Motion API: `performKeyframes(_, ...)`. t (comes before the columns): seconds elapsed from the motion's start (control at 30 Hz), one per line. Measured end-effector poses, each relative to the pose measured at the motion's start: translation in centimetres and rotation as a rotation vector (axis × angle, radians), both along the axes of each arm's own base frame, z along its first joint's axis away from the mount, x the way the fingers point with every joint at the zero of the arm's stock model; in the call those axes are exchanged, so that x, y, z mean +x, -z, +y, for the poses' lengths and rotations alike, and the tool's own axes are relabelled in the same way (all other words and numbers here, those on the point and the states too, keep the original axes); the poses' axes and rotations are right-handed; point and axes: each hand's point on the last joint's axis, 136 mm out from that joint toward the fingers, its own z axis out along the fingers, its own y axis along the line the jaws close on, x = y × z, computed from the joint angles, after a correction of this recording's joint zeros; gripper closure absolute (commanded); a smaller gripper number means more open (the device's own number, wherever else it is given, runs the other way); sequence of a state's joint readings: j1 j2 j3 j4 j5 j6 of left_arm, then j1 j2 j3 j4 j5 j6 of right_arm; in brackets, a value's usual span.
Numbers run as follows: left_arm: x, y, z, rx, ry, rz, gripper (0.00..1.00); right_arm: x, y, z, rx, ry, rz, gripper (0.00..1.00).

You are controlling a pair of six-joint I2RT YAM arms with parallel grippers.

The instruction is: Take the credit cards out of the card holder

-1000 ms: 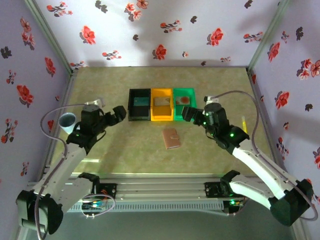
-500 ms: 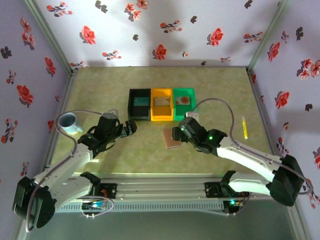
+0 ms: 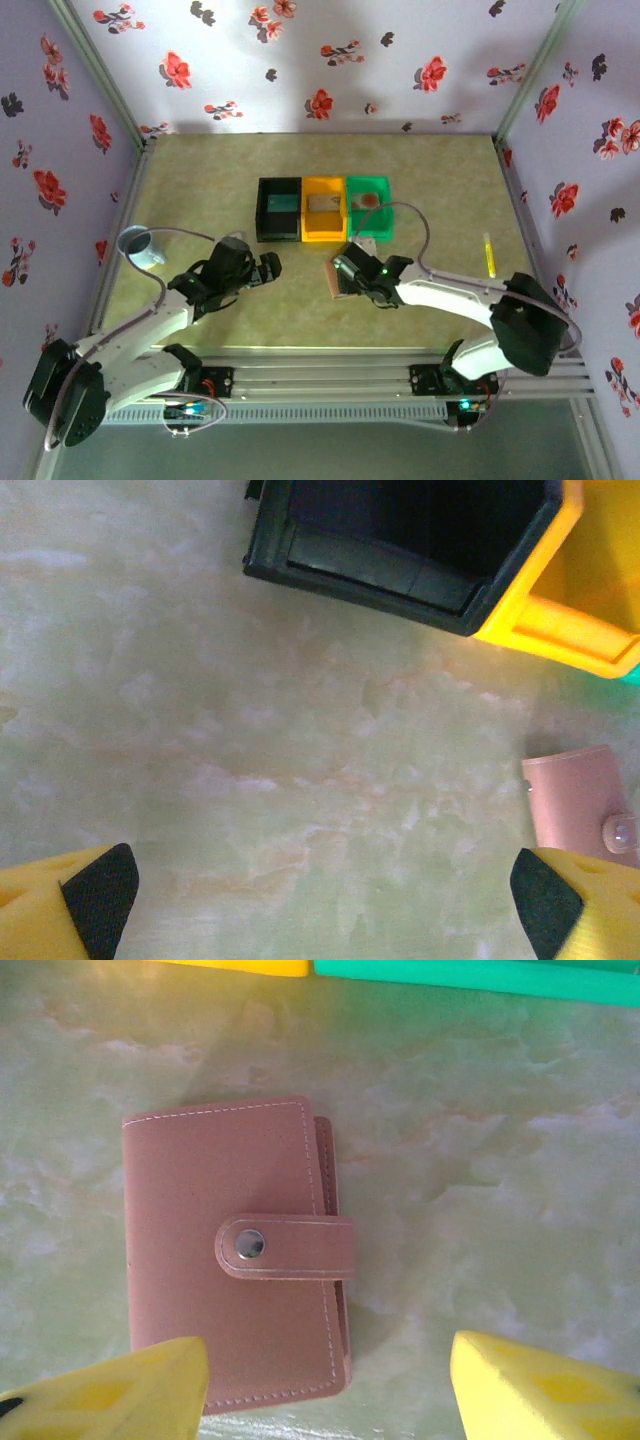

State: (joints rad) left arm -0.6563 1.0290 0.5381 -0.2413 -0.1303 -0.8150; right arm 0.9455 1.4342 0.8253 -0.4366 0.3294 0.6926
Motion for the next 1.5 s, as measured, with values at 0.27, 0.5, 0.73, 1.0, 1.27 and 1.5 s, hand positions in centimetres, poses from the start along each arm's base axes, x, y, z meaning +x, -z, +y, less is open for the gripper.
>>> performKeyframes(0.27, -0.3, 0.5, -0.3, -0.014, -0.006, 0.009, 0.00, 1.0, 0.5, 1.7, -0.016, -0.007, 0.010, 0.43)
performKeyframes(0.5, -0.3, 0.8, -0.5, -0.017, -0.005, 0.012, 0.00, 1.6, 1.6, 2.5, -0.051, -0.014, 0.031, 0.50)
performKeyframes(0.73, -0.4, 0.8, -0.5, -0.023, -0.012, 0.016, 0.00, 1.9, 1.9, 2.8, -0.072, -0.020, 0.037, 0.57)
performKeyframes(1.0, -0.4, 1.0, -0.7, -0.023, -0.008, 0.021, 0.00, 2.3, 2.5, 3.0, -0.102, -0.025, 0.041, 0.60)
performKeyframes(1.27, -0.6, 1.3, -0.9, -0.020, -0.004, 0.032, 0.00, 2.2, 3.1, 2.9, -0.118, -0.025, 0.053, 0.62)
performKeyframes(1.5, -0.8, 1.9, -1.0, -0.013, -0.006, 0.052, 0.00, 2.2, 3.5, 2.9, -0.126, -0.022, 0.059, 0.68)
